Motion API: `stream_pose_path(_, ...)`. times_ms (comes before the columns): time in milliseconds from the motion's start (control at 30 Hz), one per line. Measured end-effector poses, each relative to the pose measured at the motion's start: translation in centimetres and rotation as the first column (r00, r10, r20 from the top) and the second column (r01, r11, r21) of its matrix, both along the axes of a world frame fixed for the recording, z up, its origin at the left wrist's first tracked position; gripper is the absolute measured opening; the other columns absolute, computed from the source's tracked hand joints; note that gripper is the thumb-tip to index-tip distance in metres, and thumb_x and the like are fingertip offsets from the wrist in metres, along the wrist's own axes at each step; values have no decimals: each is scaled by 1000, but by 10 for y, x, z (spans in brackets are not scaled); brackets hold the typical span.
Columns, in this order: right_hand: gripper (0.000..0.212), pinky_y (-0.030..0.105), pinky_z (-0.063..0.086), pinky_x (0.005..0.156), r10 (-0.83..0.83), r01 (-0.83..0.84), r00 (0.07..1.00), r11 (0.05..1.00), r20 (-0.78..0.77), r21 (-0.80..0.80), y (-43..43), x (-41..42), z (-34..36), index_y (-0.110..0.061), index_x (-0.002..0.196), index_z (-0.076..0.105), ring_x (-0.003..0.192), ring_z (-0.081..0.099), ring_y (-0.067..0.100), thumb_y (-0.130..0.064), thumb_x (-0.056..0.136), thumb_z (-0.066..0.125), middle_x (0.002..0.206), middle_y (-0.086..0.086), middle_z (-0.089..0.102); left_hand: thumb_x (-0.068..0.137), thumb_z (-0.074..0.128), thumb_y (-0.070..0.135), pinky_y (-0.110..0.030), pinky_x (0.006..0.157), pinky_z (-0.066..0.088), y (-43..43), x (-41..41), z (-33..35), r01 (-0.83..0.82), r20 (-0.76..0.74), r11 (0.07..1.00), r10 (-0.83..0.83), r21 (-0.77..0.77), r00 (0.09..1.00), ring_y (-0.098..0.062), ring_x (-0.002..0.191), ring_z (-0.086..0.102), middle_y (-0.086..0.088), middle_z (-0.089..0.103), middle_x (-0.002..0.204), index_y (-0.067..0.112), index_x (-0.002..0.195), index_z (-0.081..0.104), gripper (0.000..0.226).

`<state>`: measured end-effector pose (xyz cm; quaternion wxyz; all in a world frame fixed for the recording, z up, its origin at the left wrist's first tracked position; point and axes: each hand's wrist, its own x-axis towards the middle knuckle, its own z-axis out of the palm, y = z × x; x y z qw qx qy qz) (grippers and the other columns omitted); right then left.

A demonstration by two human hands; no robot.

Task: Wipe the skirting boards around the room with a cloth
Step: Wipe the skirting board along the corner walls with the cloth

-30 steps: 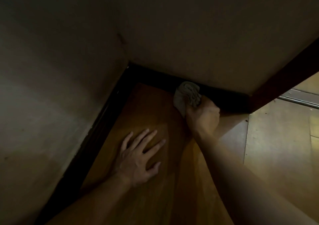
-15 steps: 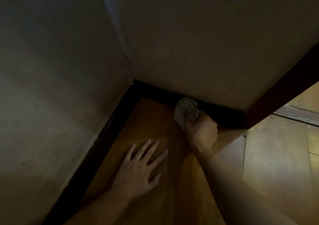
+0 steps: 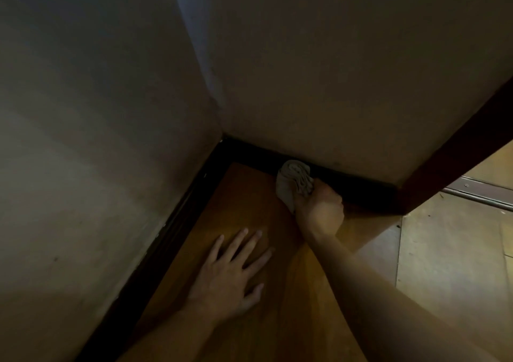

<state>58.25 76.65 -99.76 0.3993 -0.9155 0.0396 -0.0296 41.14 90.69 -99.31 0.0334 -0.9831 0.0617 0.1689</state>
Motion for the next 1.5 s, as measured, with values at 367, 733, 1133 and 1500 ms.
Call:
stream_pose_path(367, 24, 34, 51, 54, -64, 86, 990, 980, 125, -178, -82, -7, -7, -30, 76, 52, 61, 57, 20, -49, 85, 64, 76, 3, 66, 98, 18, 65, -55, 121, -7, 2, 0, -7, 35, -23, 999, -35, -6, 999, -20, 148, -31, 9, -41, 158, 51, 143, -37, 72)
stream_pose_path(733, 32, 43, 57, 66, -82, 87, 996, 979, 35, -184, -78, -10, 3, -16, 93, 65, 78, 64, 29, -47, 87, 64, 88, 7, 67, 98, 17, 66, -54, 121, -7, -1, 2, -4, 42, -28, 999, -42, 17, 999, -21, 148, -31, 7, -40, 158, 50, 141, -39, 73)
stream_pose_path(1133, 41, 28, 43, 55, -55, 60, 998, 989, 42, -134, -37, -12, 10, -23, 78, 61, 66, 63, 28, -64, 78, 54, 77, 5, 67, 95, 23, 66, -53, 122, 5, 4, 5, 1, 47, -47, 999, -47, -1, 998, -24, 153, -17, 4, -27, 165, 51, 143, -37, 79)
stream_pose_path(1500, 45, 32, 46, 61, -85, 84, 996, 991, 2, -106, 2, -9, 7, -21, 87, 63, 78, 67, 36, -65, 78, 60, 84, 8, 68, 88, 38, 65, -54, 108, 41, 6, 4, 7, 38, -27, 999, -38, -8, 999, -28, 149, 31, -2, 26, 165, 41, 155, 33, 71)
